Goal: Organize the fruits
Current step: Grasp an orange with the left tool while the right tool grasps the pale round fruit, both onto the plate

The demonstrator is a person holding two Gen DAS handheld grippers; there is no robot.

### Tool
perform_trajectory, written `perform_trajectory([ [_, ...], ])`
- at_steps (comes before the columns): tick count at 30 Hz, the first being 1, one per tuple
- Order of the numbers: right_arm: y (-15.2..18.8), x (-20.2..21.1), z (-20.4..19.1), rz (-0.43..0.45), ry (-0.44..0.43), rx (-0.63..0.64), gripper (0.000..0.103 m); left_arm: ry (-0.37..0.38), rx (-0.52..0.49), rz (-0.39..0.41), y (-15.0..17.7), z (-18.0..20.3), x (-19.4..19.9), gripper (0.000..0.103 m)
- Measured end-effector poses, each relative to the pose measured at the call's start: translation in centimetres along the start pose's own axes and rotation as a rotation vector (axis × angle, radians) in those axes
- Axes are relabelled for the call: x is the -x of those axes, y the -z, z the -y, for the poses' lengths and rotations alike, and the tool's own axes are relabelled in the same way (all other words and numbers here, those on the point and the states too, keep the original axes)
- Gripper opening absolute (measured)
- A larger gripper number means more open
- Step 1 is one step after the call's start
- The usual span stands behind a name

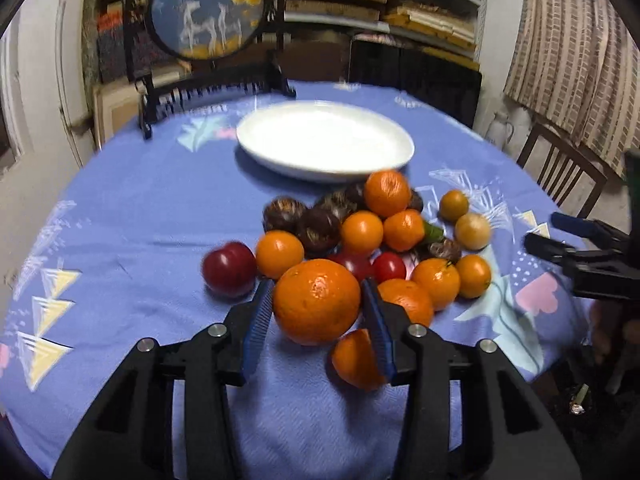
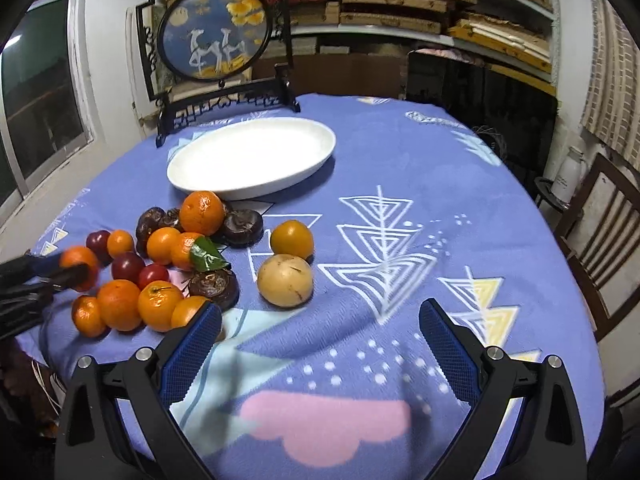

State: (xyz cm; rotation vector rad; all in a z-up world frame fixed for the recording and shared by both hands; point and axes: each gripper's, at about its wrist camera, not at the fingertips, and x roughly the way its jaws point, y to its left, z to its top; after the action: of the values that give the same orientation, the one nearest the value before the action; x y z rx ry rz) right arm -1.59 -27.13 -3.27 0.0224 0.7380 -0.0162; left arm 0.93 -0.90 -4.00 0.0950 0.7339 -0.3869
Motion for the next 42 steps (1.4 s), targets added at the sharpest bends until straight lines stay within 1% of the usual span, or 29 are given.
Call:
perform_trajectory([
  [2,-0.6,-1.0,-0.6,-0.006,0.02,0.027,0.099,0.012,0.009,0.009,-0.2,-0.2,0.6,0.044],
  [4,-1.3,-2.5,-1.3,-0.024,0.018,0.048,0.098,0.007,0.016,0.012,-0.2,-0.4,0.8,0.044],
  [6,-1.7,-4.1,-2.1,-0.063,0.03,0.077,0.088,0.001,0.029,0.002,-0.2,-0.7,0.4,0.044],
  [7,-1.9,-5.0,-2.3,-0.092,0.035,0.084,0.085,-0.002,0.034,0.0,-0.2,-0.8,0.2,0.044],
  [8,-2.0,-5.7,-2.5,-0.117,0.039,0.084,0.075,-0.006,0.041,-0.001,-0.2,-1.1,0.1,0.044],
  [9,-1.9,-6.4,-2.6,-0.141,0.03,0.084,0.057,-0.011,0.047,-0.002,-0.2,-1.3,0.1,0.044],
  [10,-1.9,-7.0,-2.7,-0.161,0.003,0.083,0.048,-0.011,0.05,-0.004,-0.2,-1.5,0.0,0.044],
  [11,-1.9,-7.0,-2.7,-0.162,-0.027,0.07,0.041,-0.012,0.053,-0.005,-0.2,-1.7,0.0,0.044],
  [14,-1.9,-5.8,-2.8,-0.11,-0.016,0.074,0.041,-0.005,0.056,-0.002,-0.3,-2.0,-0.2,0.044],
  [19,-3.1,-3.4,-2.1,-0.073,-0.089,0.054,0.041,0.009,0.059,0.026,-1.4,-2.3,-0.3,0.044],
  [21,-4.4,-2.8,-1.6,-0.063,-0.125,0.046,0.041,0.012,0.043,0.033,-2.6,-2.1,-0.6,0.044],
  [23,-6.0,-2.7,-1.3,-0.052,-0.116,0.052,0.041,0.016,0.029,0.039,-4.0,-2.0,-1.0,0.044],
  [24,-6.9,-3.0,-1.4,-0.049,-0.11,0.054,0.041,0.03,0.02,0.044,-5.2,-1.8,-1.4,0.044],
  [27,-10.2,-4.2,-1.1,-0.042,-0.137,0.037,0.041,0.061,0.018,0.027,-8.4,-1.6,-3.8,0.044],
  [29,-12.5,-6.4,-1.3,-0.06,-0.16,0.023,0.042,0.081,0.032,0.002,-10.2,-1.7,-5.8,0.044],
  [33,-15.3,-11.7,-2.2,-0.125,-0.159,0.019,0.042,0.092,0.072,-0.097,-13.7,-2.4,-12.1,0.044],
  [35,-16.4,-14.7,-2.6,-0.155,-0.154,0.014,0.042,0.092,0.089,-0.136,-15.2,-2.6,-14.4,0.044],
  [36,-17.0,-15.6,-2.8,-0.154,-0.152,0.012,0.044,0.089,0.096,-0.151,-15.7,-2.8,-15.3,0.044],
  [37,-17.6,-16.3,-2.9,-0.14,-0.137,0.01,0.049,0.083,0.111,-0.178,-16.4,-3.2,-16.6,0.045],
  [38,-18.2,-16.5,-2.8,-0.125,-0.103,0.009,0.063,0.089,0.132,-0.192,-16.9,-3.6,-17.3,0.049],
  [39,-18.5,-16.3,-2.7,-0.099,-0.08,0.001,0.066,0.101,0.157,-0.188,-17.2,-4.0,-17.4,0.053],
  [41,-18.5,-15.2,-2.3,-0.063,-0.093,-0.012,0.066,0.102,0.186,-0.139,-17.4,-4.6,-16.2,0.073],
  [42,-18.2,-14.5,-2.1,-0.053,-0.092,-0.009,0.066,0.101,0.189,-0.107,-17.4,-4.8,-15.3,0.076],
])
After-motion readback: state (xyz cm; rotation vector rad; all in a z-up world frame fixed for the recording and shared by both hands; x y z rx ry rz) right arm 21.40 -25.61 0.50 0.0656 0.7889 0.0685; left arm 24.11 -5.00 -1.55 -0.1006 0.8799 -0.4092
